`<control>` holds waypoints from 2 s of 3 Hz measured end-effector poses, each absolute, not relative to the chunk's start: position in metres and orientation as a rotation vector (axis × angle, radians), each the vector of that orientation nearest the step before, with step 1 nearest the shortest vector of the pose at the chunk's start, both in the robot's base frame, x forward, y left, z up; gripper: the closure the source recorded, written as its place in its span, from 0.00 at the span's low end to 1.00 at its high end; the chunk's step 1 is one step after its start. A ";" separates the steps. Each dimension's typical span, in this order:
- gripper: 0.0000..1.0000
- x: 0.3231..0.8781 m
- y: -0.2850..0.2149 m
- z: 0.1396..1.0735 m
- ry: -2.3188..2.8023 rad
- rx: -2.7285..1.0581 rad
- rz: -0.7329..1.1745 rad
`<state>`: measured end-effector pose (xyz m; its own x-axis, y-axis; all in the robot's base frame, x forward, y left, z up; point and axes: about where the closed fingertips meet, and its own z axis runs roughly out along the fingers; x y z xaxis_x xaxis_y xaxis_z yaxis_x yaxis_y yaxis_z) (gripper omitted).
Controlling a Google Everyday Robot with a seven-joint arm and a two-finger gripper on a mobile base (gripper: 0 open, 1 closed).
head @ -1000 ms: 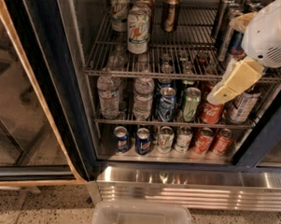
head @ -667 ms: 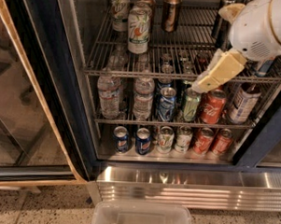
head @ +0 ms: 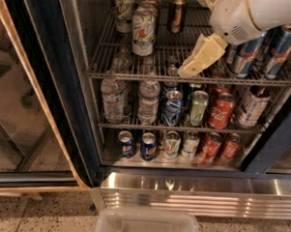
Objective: Pick orange can from top shelf of fridge
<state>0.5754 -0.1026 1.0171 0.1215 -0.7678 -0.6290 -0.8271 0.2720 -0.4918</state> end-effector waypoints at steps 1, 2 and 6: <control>0.00 0.575 -0.098 1.019 1.633 -1.505 0.092; 0.00 0.575 -0.093 1.020 1.608 -1.486 0.093; 0.00 0.572 -0.033 0.992 1.519 -1.127 0.112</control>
Offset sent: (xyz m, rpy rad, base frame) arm 0.0012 0.0125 0.0019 0.0567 -0.0515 0.0091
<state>0.5719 -0.0331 0.9920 0.1482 -0.5725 -0.8064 -0.6848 0.5289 -0.5014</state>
